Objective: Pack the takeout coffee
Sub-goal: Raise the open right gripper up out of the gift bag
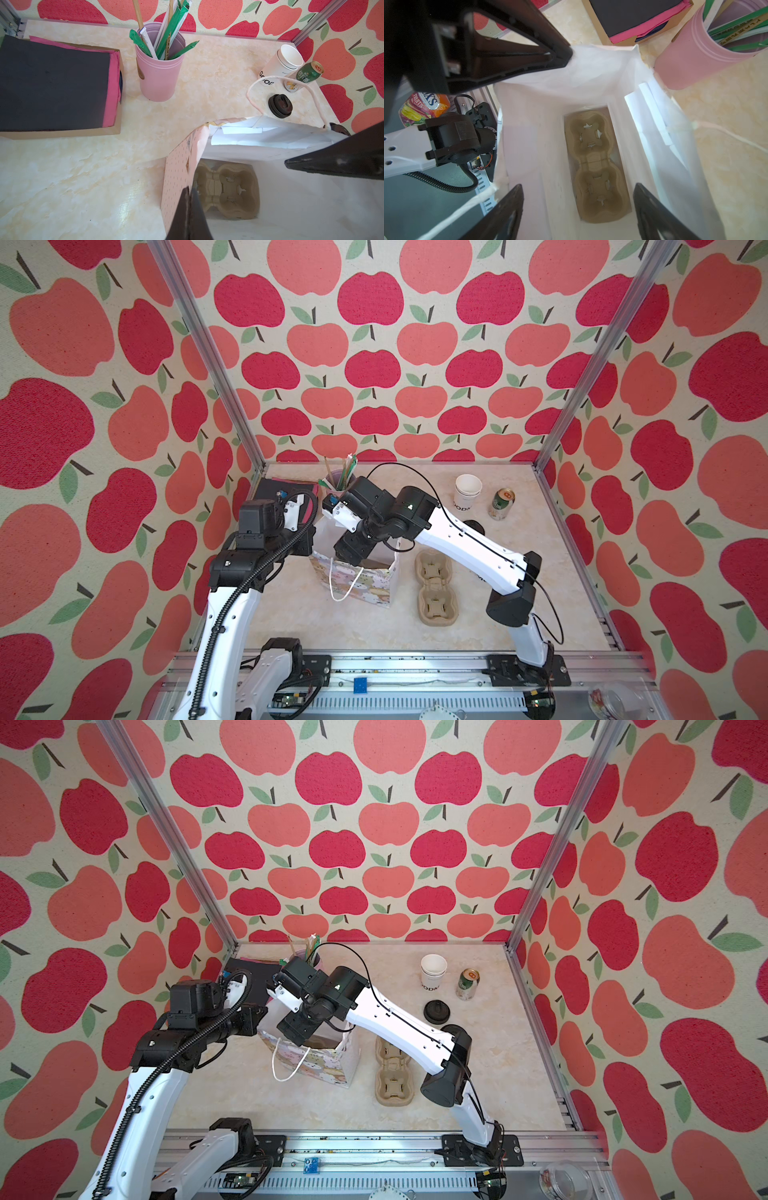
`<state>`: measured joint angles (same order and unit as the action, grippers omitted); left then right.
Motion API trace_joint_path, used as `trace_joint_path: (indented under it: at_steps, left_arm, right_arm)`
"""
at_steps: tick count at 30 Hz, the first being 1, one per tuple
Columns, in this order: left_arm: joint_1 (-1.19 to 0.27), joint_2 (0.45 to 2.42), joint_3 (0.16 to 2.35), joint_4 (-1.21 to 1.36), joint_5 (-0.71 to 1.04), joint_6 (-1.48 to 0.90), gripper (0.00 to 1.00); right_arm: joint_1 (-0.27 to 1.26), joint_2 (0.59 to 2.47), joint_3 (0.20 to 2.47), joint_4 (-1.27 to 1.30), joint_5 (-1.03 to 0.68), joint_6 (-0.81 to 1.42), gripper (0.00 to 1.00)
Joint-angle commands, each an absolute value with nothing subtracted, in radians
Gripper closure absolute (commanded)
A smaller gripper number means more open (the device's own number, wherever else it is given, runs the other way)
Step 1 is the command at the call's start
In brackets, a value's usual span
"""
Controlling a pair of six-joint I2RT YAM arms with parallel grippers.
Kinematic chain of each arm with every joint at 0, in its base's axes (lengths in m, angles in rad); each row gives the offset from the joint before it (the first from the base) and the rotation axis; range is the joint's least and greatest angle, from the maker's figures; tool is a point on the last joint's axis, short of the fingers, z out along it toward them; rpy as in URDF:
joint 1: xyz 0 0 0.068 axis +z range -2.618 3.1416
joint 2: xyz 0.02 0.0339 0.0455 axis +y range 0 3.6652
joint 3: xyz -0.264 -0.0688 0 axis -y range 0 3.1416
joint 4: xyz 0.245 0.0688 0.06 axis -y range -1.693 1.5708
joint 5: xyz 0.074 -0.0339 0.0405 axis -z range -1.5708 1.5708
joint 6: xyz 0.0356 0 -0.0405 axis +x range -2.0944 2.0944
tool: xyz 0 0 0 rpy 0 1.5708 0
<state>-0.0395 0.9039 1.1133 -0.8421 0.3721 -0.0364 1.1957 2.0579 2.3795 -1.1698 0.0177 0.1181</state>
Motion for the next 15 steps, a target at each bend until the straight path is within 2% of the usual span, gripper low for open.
trace_joint_path:
  at_steps: [1, 9, 15]
  left_arm:
    - [-0.034, 0.886, 1.115, -0.868, 0.351, -0.046, 1.00]
    - [-0.034, 0.865, 1.093, -0.876, 0.332, -0.054, 1.00]
    - [-0.034, 0.862, 1.088, -0.880, 0.324, -0.057, 1.00]
  right_arm:
    - [1.197, 1.895, 2.327, -1.123, 0.064, 0.096, 0.16]
    - [1.197, 1.459, 1.846, -0.826, 0.185, 0.135, 0.15]
    - [1.099, 1.239, 1.594, -0.812, 0.226, 0.236, 0.15]
